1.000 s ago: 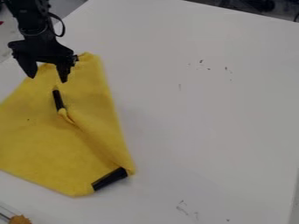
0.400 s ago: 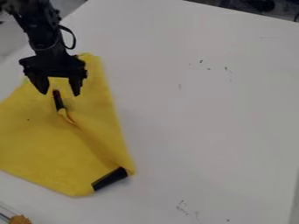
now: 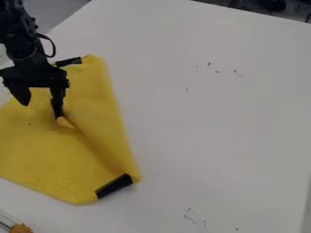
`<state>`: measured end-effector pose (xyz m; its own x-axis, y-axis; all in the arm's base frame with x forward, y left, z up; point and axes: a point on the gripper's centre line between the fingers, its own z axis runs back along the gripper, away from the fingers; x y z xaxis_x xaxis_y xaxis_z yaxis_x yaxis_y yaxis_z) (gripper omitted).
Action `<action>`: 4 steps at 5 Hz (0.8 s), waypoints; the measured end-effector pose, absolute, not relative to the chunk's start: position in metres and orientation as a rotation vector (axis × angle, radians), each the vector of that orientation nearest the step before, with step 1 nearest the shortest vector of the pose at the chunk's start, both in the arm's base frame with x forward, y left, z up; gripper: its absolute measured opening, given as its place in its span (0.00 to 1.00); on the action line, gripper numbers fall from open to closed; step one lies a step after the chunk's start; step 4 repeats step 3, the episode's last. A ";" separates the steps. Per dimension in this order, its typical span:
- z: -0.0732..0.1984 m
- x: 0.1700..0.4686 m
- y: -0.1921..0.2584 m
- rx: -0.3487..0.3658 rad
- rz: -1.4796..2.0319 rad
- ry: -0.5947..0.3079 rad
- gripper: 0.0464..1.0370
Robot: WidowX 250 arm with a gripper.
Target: Fold the cloth from right to left
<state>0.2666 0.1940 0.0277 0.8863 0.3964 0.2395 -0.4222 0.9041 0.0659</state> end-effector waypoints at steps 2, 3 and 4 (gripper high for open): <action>0.046 0.275 0.209 0.187 0.333 -0.164 0.96; 0.052 0.288 0.200 0.199 0.259 -0.164 0.96; 0.052 0.288 0.200 0.199 0.259 -0.164 0.96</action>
